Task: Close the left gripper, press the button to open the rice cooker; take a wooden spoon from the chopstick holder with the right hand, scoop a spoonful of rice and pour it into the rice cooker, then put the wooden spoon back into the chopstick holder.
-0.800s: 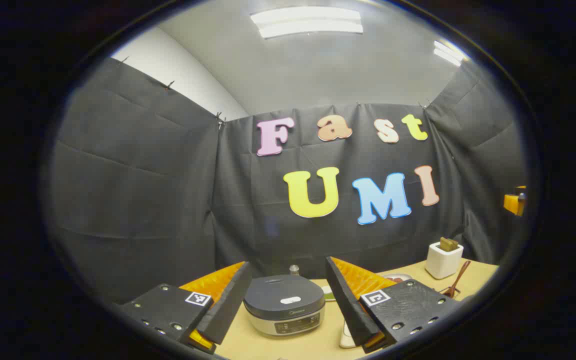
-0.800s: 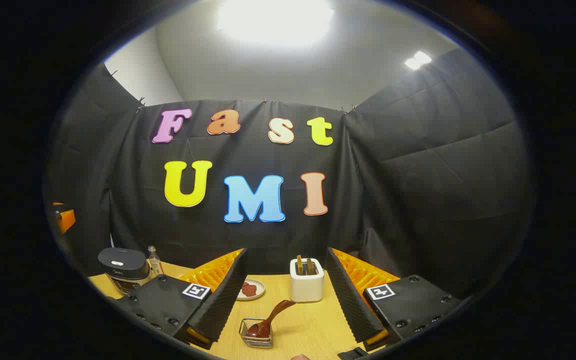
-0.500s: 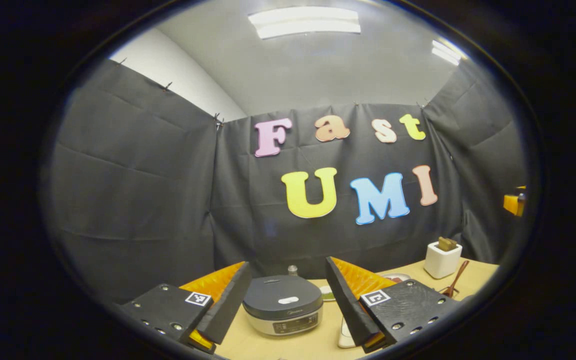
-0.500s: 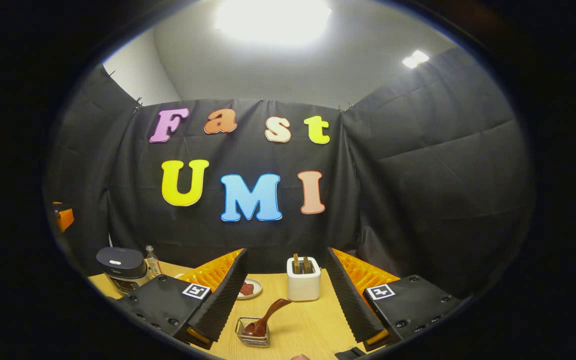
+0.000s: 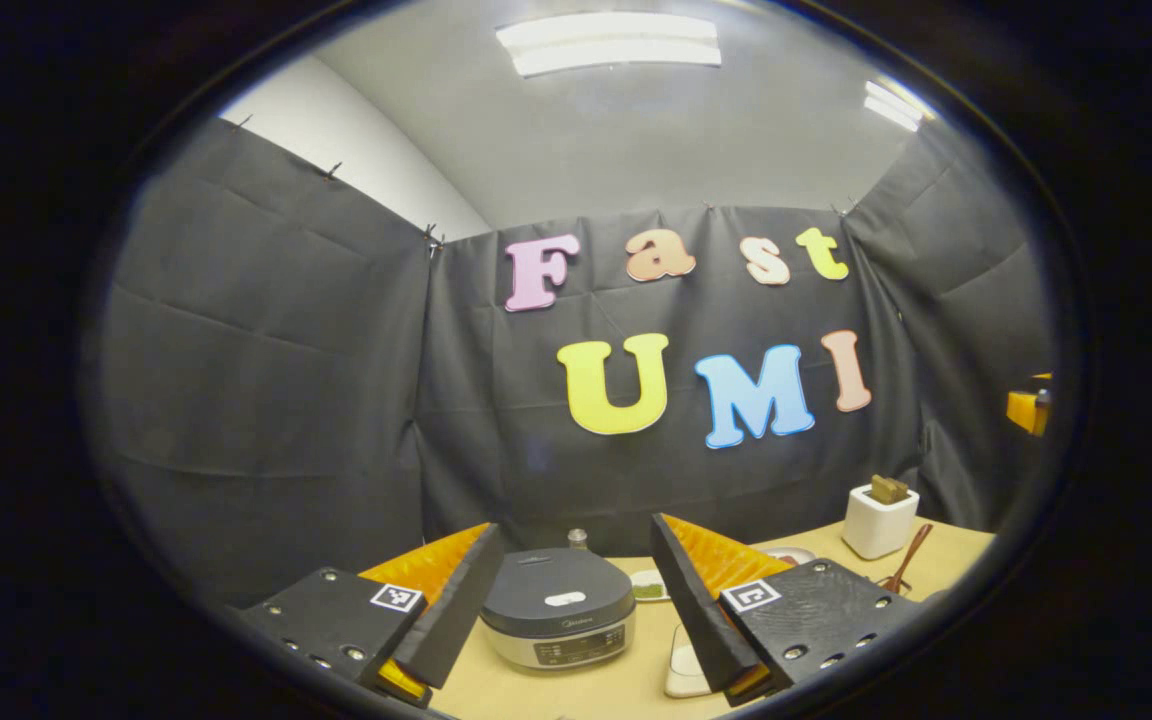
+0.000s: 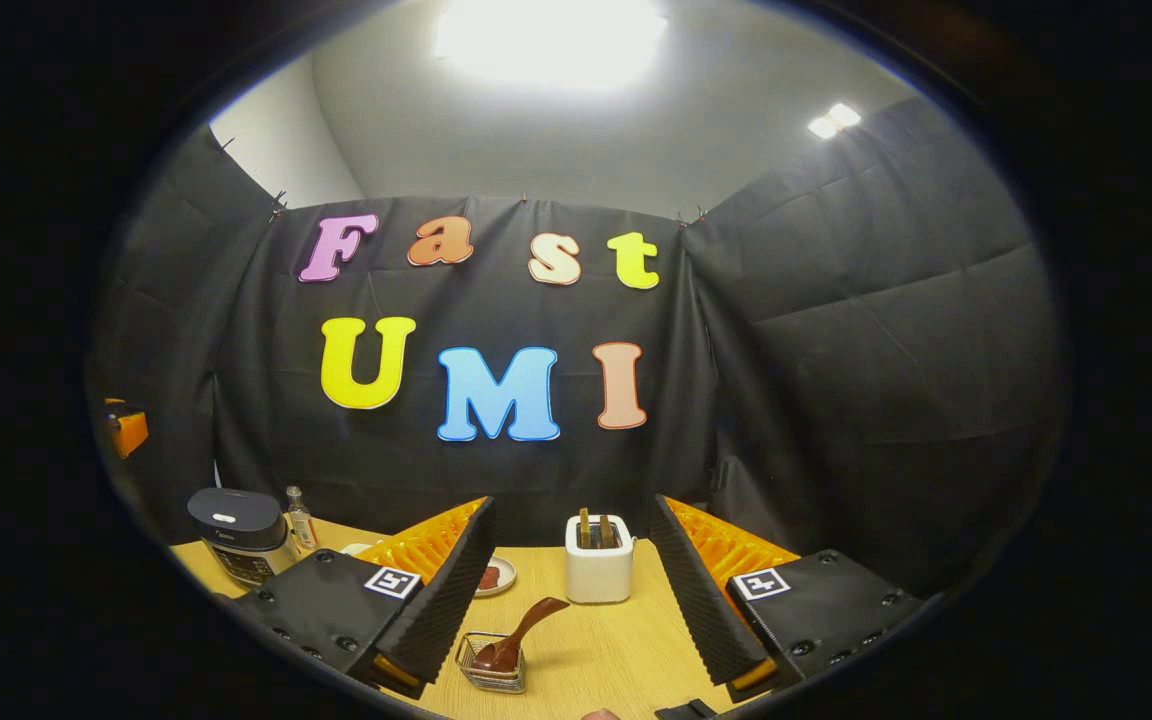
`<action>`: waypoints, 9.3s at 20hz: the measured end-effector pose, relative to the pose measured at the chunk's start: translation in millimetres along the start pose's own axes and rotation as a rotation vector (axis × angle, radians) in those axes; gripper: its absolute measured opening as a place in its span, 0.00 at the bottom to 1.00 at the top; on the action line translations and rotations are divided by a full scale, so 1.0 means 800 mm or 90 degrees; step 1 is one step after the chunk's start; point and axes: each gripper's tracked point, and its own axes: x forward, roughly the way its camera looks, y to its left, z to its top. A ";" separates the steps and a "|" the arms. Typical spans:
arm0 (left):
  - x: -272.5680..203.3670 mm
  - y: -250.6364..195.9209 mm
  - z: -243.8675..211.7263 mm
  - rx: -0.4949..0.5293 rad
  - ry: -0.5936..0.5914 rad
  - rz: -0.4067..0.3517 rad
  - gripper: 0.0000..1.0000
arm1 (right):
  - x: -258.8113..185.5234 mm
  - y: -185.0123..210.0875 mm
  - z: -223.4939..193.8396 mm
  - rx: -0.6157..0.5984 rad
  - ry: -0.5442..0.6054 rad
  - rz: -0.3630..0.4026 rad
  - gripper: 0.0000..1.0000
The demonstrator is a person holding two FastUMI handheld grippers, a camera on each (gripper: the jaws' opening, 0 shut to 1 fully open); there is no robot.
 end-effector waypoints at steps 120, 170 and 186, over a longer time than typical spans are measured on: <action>0.045 0.126 -0.016 0.034 0.015 0.080 0.76 | 0.130 0.098 -0.331 0.226 0.440 0.053 0.09; 0.093 0.236 -0.107 0.001 0.076 0.095 0.77 | 0.054 0.450 -0.339 -0.052 0.342 0.308 0.09; 0.090 0.208 -0.082 0.008 0.054 0.080 0.76 | 0.085 0.373 -0.350 0.429 0.539 0.224 0.08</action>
